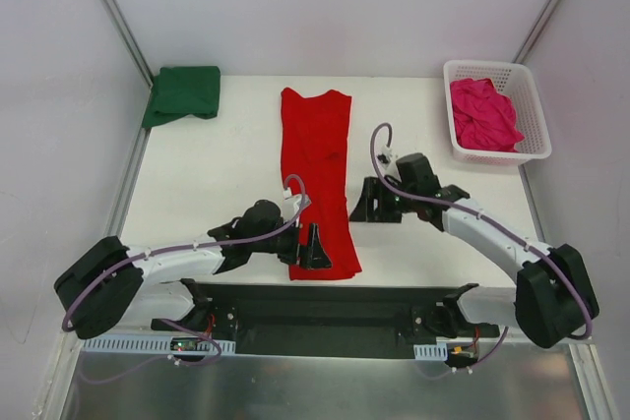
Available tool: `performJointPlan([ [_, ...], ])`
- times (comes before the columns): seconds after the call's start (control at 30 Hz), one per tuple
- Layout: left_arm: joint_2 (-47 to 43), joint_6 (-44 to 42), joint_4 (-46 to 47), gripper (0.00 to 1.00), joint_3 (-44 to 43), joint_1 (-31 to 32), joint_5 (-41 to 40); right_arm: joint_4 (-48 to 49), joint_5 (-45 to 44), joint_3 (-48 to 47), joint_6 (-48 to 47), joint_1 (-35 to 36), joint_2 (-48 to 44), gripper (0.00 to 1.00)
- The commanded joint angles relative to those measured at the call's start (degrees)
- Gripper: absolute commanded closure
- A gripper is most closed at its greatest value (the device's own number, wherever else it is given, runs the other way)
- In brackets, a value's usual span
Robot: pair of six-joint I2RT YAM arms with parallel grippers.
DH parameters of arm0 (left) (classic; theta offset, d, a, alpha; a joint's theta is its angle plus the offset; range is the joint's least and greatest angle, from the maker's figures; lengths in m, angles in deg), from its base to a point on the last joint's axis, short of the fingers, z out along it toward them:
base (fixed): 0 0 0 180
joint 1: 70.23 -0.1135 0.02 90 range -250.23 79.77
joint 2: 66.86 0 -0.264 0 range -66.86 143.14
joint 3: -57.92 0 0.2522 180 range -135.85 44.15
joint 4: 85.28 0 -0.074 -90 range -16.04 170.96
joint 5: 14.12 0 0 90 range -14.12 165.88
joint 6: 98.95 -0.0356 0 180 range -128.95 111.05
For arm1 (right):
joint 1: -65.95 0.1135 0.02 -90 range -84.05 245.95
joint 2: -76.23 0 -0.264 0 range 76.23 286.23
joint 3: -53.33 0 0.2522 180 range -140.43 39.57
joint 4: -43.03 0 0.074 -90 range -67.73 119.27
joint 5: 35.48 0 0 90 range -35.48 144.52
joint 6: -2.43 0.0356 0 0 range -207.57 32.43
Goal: Fold and stack the t-shirts
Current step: Grab the bottom of the folded rectangular tshirt with both arms
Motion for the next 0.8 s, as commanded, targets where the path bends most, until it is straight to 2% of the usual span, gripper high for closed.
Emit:
performJointPlan([
  [0.0,-6.7,2.3,-4.2,0.01,4.5,0.4,-6.1,-1.0,-3.4,9.1,3.6,0.6,-8.0,0.29],
  [0.17,-17.5,4.8,-9.1,0.01,10.0,0.3,-10.7,0.8,-3.3,19.2,7.4,1.2,-13.8,0.23],
  [0.33,-24.3,6.4,-11.3,0.01,14.3,0.3,-12.7,2.2,-3.5,22.8,9.2,3.2,-16.3,0.22],
  [0.57,-20.8,6.3,-10.7,0.01,15.7,0.3,-14.4,6.9,-5.3,25.5,13.4,8.0,-15.0,0.22],
  [0.77,-13.6,6.0,-4.1,0.01,16.0,0.3,-12.4,12.9,-7.8,25.6,17.1,13.4,-9.4,0.22],
])
